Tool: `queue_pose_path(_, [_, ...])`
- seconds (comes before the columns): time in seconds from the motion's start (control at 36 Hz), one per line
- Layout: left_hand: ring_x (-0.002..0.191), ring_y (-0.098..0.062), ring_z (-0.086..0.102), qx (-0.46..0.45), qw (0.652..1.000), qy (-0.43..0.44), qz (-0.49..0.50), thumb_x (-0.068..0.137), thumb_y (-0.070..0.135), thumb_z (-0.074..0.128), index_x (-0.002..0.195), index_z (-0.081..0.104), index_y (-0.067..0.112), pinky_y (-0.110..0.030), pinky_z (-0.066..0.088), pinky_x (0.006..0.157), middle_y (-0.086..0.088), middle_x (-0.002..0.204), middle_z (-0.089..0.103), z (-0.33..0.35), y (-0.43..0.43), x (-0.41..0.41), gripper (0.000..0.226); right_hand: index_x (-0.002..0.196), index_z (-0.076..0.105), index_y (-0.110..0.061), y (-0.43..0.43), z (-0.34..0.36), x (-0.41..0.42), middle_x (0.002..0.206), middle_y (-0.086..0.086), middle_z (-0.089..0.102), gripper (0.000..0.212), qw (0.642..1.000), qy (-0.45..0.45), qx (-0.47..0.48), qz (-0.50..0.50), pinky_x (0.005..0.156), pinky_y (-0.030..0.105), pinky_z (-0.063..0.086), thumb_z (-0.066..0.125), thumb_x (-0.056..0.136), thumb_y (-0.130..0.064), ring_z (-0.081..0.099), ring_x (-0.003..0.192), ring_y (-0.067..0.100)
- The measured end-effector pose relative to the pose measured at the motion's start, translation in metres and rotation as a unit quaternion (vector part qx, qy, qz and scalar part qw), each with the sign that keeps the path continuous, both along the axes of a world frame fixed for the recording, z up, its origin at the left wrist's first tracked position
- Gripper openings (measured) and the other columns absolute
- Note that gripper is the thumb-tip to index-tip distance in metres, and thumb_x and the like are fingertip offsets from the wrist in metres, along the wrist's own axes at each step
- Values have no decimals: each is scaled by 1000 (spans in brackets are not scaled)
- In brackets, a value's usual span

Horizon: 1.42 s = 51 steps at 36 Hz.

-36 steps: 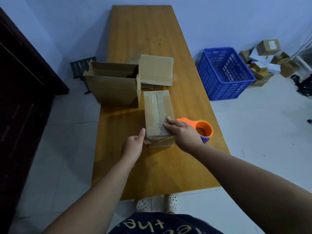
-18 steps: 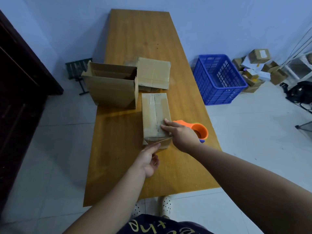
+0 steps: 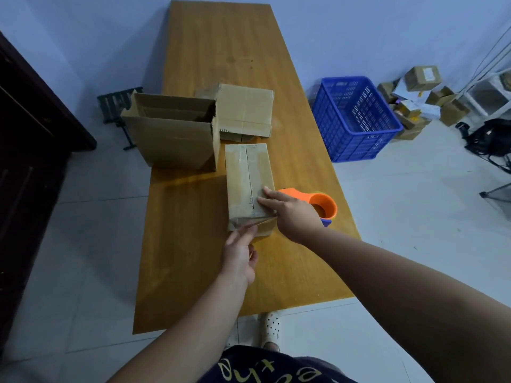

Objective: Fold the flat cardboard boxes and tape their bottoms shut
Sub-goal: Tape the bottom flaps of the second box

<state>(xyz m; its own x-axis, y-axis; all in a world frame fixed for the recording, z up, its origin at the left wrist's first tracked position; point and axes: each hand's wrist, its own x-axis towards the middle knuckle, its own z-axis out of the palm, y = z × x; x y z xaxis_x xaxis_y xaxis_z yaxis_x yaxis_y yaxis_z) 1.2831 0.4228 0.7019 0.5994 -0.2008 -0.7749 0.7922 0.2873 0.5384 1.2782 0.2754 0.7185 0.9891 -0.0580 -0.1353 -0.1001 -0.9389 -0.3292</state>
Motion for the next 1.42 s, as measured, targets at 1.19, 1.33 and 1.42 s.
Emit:
queue_pose_path(1.19, [70, -15, 38, 67, 988, 79, -116, 79, 30, 75, 102, 64, 16, -27, 37, 76, 1, 87, 48, 8, -1, 11, 30, 149, 30, -36, -11, 20, 5, 158, -11, 24, 54, 992, 46, -81, 84, 114, 41, 24, 41, 100, -17, 18, 146, 20])
queue_pose_path(1.33, [67, -13, 36, 47, 990, 94, -91, 77, 27, 76, 101, 68, 15, -22, 38, 72, 0, 92, 49, 11, 2, 8, 27, 150, 26, -36, -15, 21, 6, 159, -9, 23, 60, 989, 55, -84, 105, 115, 41, 23, 46, 98, -14, 19, 147, 18])
queue_pose_path(1.42, [73, -12, 37, 16, 994, 90, -63, 82, 27, 71, 104, 72, 16, -21, 35, 65, 2, 100, 50, 14, 3, 7, 24, 151, 25, -35, -16, 22, 5, 159, -9, 21, 62, 988, 60, -90, 114, 116, 41, 21, 48, 97, -15, 18, 147, 18])
